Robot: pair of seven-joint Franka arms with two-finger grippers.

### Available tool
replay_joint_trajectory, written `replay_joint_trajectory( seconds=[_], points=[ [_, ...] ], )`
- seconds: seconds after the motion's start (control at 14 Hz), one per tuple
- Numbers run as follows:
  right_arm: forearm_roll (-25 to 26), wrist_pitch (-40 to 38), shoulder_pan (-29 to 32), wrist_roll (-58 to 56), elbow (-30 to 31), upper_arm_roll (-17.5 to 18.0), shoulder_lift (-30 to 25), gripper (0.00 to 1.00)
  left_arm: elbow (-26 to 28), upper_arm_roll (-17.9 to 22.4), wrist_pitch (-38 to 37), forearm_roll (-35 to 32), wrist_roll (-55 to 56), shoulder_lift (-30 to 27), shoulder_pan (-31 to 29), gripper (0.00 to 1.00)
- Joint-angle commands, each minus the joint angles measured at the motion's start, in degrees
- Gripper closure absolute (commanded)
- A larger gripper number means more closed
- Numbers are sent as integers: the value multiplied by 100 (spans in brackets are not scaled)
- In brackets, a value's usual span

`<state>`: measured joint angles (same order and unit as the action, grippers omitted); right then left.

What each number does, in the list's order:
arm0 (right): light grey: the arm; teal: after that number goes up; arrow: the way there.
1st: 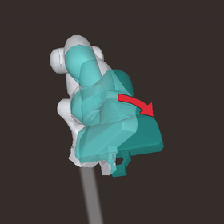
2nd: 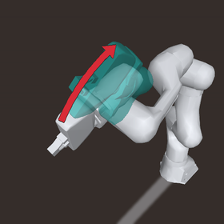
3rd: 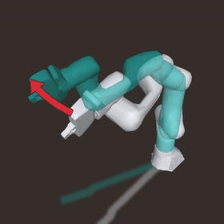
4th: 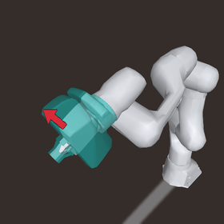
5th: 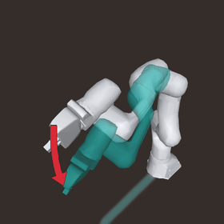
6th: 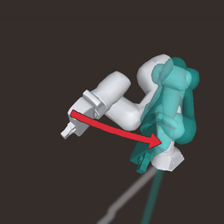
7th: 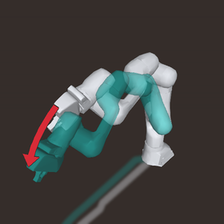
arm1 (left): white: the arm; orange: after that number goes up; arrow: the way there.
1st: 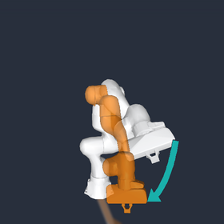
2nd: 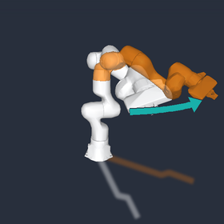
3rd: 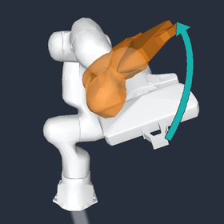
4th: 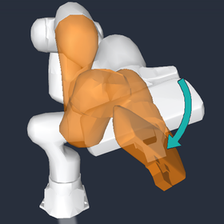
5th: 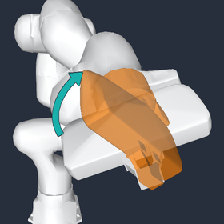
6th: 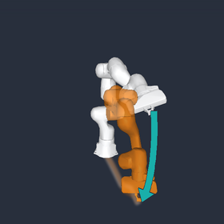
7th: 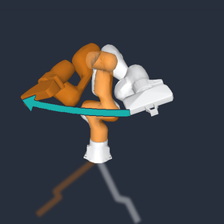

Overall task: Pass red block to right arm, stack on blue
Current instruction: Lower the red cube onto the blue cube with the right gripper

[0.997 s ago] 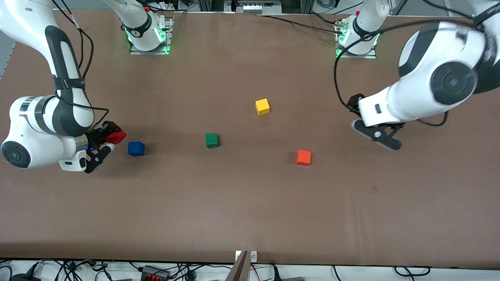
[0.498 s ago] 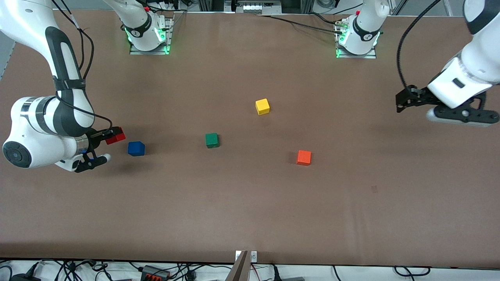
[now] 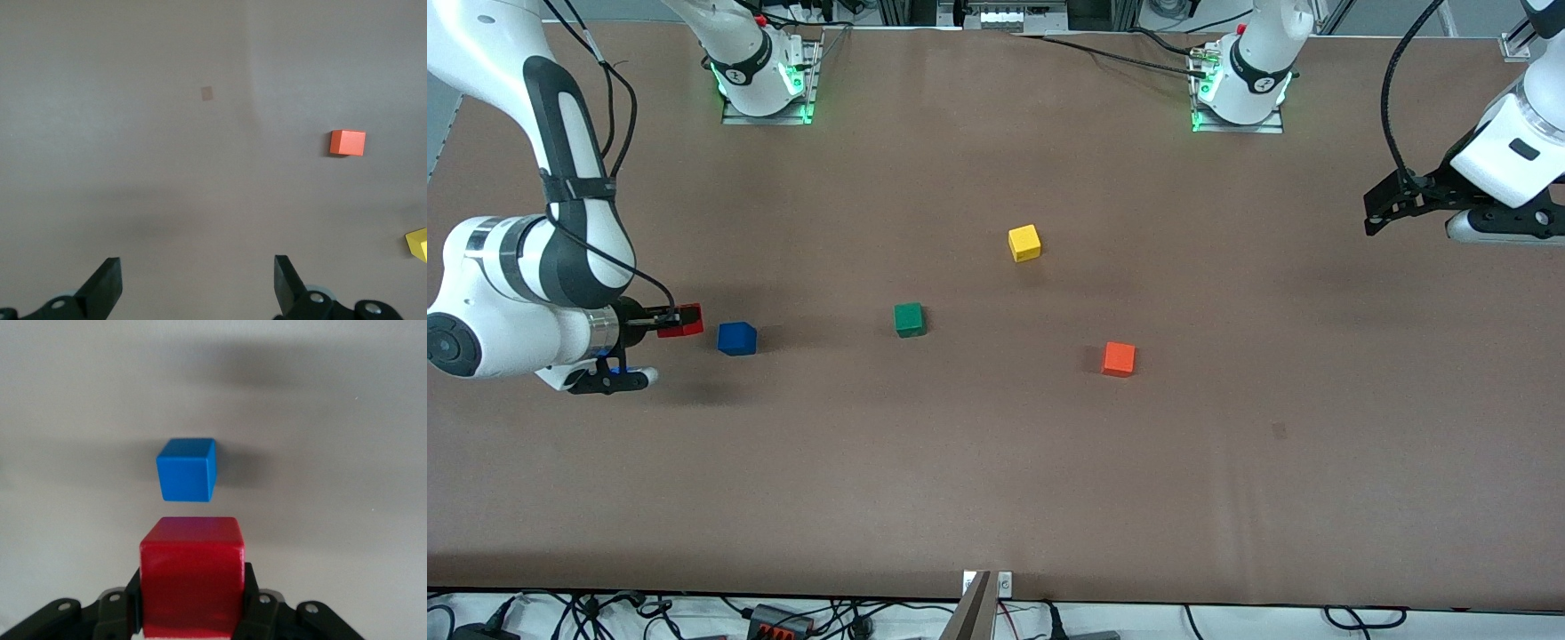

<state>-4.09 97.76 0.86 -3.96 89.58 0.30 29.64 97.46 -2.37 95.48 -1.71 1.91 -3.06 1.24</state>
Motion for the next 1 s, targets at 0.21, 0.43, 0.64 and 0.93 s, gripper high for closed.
replay_joint_trajectory(
  seconds=[0.21,0.43,0.64,0.93],
  points=[
    [110,1402,-227,703,1586,32,-1143,100,89,52,-223,285,38,-115,-37,0],
    [267,1491,-218,729,1799,23,-1233,100,10,43,-223,285,46,-98,-28,0],
    [742,2035,-358,1194,2071,41,-1215,100,10,43,-232,285,46,-98,-28,0],
    [682,2387,-324,1345,2326,49,-1171,100,10,43,-241,285,46,-98,-28,0]
  ],
)
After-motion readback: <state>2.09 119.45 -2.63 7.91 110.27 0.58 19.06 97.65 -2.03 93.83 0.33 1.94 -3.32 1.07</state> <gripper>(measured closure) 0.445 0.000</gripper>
